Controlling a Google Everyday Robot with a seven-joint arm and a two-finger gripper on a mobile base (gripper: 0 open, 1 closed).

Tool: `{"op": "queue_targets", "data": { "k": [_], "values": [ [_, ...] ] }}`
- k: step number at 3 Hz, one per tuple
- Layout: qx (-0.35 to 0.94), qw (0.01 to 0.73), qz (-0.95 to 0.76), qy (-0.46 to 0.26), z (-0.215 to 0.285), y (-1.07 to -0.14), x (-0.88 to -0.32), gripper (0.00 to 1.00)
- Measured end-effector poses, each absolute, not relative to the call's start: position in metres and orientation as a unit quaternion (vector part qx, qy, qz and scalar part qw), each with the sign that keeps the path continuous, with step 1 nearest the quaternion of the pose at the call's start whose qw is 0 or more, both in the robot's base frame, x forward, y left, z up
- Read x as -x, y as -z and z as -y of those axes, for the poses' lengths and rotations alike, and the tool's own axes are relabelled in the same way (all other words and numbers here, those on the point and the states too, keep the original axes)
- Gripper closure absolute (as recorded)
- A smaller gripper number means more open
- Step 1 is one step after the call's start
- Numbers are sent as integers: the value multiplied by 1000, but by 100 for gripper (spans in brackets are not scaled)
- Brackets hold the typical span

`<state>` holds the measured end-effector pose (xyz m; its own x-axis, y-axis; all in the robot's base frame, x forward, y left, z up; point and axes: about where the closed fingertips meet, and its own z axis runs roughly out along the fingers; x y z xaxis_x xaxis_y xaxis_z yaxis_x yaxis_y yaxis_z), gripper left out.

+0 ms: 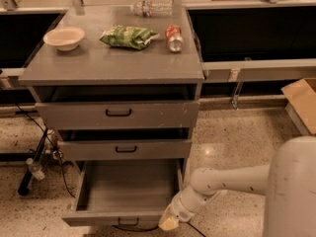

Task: Close bottom drawer

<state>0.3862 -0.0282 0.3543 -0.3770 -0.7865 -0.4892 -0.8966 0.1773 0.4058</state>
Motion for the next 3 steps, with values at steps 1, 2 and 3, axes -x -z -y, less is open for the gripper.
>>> {"op": "queue_targets", "data": {
  "k": [1,2,3],
  "values": [
    [544,96,-768,-326,25,-295,-404,100],
    [516,91,-781,-341,20,-221,-415,100],
    [514,91,-781,-342,20,-216,-415,100]
  ]
}}
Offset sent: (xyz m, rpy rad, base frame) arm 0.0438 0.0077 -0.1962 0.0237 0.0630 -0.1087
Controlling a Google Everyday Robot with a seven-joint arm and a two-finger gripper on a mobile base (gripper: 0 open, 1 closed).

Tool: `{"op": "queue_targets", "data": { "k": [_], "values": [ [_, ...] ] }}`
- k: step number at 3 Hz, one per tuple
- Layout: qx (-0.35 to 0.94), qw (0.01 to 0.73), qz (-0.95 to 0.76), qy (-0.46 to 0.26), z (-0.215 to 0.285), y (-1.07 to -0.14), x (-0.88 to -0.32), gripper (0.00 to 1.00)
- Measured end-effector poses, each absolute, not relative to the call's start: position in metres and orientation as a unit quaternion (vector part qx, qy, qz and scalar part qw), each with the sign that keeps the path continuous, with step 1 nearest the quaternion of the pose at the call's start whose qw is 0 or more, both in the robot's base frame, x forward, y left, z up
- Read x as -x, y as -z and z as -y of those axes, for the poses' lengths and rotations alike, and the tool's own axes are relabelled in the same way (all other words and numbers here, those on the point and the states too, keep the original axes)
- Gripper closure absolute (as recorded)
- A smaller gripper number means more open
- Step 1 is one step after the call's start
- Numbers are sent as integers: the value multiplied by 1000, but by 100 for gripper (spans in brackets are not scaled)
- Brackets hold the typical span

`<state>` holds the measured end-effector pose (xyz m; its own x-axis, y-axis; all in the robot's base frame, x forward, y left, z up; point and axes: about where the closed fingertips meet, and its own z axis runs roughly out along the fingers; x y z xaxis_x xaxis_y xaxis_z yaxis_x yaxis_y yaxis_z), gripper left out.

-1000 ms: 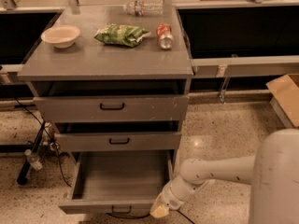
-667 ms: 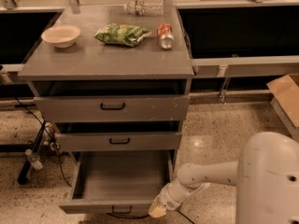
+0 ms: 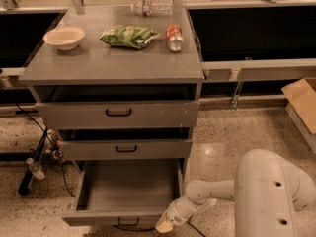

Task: Close bottom drawer

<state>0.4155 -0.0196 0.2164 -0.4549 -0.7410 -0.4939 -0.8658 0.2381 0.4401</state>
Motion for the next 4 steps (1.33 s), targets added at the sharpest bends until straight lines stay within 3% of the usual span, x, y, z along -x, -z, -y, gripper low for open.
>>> {"op": "queue_targets", "data": {
  "k": [1,4],
  "values": [
    [495,96,-789,-352,20,-163,-422,100],
    [484,108,-791,-358,13,-144,-432,100]
  ]
}}
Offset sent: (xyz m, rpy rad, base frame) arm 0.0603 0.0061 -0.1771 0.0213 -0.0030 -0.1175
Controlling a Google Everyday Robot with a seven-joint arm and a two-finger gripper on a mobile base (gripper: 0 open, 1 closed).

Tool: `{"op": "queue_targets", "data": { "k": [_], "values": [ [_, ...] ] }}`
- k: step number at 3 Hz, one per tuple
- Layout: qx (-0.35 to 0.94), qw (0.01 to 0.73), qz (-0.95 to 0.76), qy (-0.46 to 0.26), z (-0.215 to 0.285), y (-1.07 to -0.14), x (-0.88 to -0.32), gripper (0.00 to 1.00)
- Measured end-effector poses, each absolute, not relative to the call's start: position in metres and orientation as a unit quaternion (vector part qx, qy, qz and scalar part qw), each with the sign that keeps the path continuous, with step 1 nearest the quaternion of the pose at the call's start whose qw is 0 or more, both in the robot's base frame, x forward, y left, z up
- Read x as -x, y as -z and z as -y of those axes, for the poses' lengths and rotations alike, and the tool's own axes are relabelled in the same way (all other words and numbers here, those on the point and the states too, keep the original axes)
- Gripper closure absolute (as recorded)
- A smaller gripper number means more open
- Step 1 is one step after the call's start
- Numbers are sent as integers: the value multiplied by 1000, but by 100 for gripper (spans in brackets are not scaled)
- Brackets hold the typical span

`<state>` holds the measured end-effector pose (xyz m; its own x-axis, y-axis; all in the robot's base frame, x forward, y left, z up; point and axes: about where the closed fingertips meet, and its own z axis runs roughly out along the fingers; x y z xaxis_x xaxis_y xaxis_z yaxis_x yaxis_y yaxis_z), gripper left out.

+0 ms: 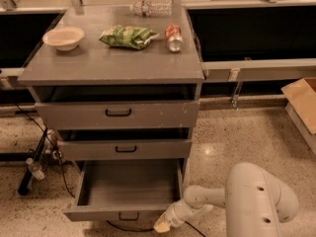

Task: Close bottom drawer

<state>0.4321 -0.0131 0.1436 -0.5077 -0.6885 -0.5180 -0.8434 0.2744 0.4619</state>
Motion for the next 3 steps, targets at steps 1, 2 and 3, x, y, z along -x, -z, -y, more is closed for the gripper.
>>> {"op": "queue_targets", "data": {
  "k": [1,2,3],
  "values": [
    [483,119,-787,-365,-2,-141,-444,100],
    [483,119,-787,-365,-2,-141,-444,100],
    [473,132,-788,-371,-6,-135,-450,100]
  ]
}}
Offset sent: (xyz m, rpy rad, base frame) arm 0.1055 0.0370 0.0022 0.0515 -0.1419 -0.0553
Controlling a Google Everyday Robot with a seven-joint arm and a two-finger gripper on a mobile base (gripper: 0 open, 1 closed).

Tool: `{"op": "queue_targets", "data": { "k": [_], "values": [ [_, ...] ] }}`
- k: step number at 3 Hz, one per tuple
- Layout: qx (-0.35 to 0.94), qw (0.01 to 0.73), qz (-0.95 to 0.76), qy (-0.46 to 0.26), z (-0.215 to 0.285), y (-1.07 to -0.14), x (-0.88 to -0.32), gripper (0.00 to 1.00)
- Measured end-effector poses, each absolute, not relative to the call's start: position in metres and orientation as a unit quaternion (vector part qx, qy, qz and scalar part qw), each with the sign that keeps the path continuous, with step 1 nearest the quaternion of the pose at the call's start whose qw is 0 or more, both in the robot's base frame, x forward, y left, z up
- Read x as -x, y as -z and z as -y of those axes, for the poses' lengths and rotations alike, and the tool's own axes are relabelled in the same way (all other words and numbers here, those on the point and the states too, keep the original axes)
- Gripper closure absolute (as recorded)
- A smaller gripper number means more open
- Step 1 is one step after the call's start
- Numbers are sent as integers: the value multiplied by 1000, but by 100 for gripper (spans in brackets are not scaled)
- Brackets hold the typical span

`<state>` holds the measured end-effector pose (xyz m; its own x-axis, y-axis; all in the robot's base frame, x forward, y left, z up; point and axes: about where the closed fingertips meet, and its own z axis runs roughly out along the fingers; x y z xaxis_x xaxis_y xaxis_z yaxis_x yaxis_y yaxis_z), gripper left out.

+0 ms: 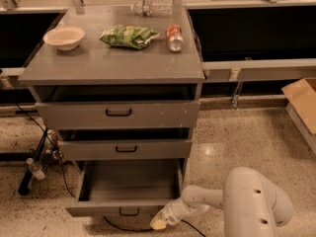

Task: Close bottom drawer

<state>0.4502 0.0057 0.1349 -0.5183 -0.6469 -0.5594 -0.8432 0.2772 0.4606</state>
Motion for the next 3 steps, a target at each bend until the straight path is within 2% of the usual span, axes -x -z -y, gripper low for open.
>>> {"op": "queue_targets", "data": {
  "k": [3],
  "values": [
    [471,132,-782,-386,-23,-127,-482,100]
  ]
}}
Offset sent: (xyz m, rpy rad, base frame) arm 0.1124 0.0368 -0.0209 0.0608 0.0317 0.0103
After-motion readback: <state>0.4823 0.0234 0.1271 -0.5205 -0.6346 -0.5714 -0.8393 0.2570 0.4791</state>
